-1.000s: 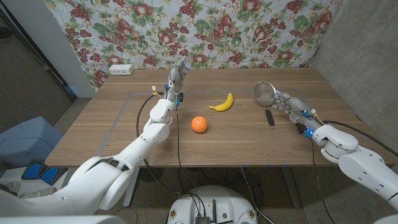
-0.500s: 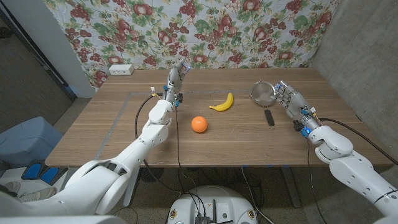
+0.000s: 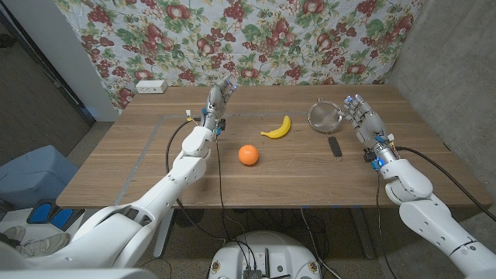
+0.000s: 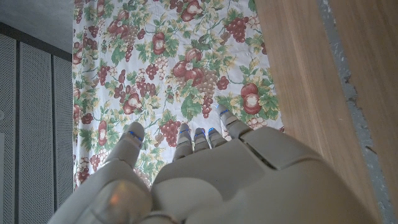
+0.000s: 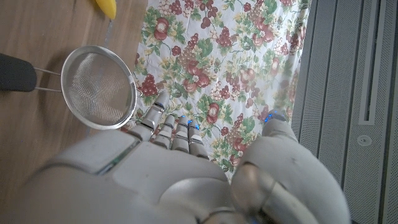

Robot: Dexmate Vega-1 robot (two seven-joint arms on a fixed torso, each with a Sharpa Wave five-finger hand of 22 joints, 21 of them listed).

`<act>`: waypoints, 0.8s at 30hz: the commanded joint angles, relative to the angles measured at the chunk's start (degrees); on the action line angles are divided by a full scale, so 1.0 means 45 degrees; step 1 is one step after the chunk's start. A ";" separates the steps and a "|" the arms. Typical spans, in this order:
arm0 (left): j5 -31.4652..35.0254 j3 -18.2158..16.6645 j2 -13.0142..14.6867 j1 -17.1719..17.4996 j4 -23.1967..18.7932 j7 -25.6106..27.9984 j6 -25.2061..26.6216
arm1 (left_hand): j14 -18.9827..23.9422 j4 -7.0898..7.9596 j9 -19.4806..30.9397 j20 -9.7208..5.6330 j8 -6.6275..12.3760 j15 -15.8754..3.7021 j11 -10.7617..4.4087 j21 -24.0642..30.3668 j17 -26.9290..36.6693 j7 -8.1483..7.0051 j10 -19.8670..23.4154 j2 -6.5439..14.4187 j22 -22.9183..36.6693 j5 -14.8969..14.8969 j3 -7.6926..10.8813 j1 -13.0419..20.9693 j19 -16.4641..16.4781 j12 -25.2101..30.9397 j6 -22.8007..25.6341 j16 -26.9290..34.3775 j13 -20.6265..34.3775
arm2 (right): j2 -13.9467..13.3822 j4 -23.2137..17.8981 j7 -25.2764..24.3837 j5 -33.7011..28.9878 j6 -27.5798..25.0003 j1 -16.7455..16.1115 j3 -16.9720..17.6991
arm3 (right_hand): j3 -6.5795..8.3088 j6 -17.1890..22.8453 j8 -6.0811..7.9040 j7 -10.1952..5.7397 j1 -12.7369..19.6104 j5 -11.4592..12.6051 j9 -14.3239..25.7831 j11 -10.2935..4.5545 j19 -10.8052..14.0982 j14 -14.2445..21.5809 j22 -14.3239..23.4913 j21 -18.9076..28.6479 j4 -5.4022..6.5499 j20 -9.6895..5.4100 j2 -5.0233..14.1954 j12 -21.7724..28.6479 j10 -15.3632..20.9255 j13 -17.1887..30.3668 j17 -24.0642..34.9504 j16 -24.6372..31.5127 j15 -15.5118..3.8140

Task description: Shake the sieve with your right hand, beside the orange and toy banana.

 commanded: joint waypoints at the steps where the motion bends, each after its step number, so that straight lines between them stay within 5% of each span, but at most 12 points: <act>1: -0.0278 -0.0121 0.0624 0.0683 -0.1096 0.0038 0.0797 | 0.0014 0.0021 0.0037 -0.0006 -0.0004 -0.0135 0.0025 -0.0009 0.0046 0.0065 -0.0004 0.0981 0.0025 0.0064 0.0025 0.0008 0.0066 0.0056 0.0006 0.0050 0.0016 | 0.0523 0.0446 -0.0179 -0.0244 0.0896 0.0331 -0.0207 | 0.0057 0.0156 0.0109 0.0060 0.0043 0.0044 0.0033 0.0039 0.0150 0.0132 0.0008 -0.0073 -0.0041 -0.0021 0.0095 0.0088 0.0188 -0.0036 -0.0038 -0.0039 0.0096; 13: -0.0378 -0.0225 0.1069 0.1381 -0.2110 0.0309 0.1233 | 0.0012 0.0030 0.0036 -0.0004 -0.0003 -0.0117 0.0084 -0.0040 0.0036 0.0066 -0.0021 0.0932 0.0025 0.0067 0.0041 -0.0004 0.0061 0.0048 -0.0003 0.0034 0.0016 | 0.0662 0.0446 -0.0664 -0.0371 0.1225 0.0302 0.0030 | 0.0087 0.0511 0.0181 0.0157 0.0033 0.0024 0.0020 0.0120 0.0355 0.0396 0.0008 -0.0230 -0.0133 0.0046 0.0209 0.0144 0.0457 -0.0231 -0.0273 -0.0071 0.0103; 24: -0.0046 -0.0251 0.1340 0.2327 -0.3492 0.1569 0.1885 | -0.0047 0.0049 0.0036 -0.0007 -0.0011 -0.0096 0.0082 -0.0083 0.0034 0.0082 -0.0067 0.0901 0.0027 0.0070 0.0055 -0.0023 0.0021 0.0031 -0.0034 0.0005 0.0017 | 0.0829 0.1449 0.0314 0.0203 0.1622 0.0916 -0.0115 | 0.0100 0.0630 0.0182 0.0211 0.0028 0.0024 0.0016 0.0162 0.0435 0.0509 0.0009 -0.0339 -0.0193 0.0056 0.0259 0.0143 0.0538 -0.0343 -0.0406 -0.0103 0.0123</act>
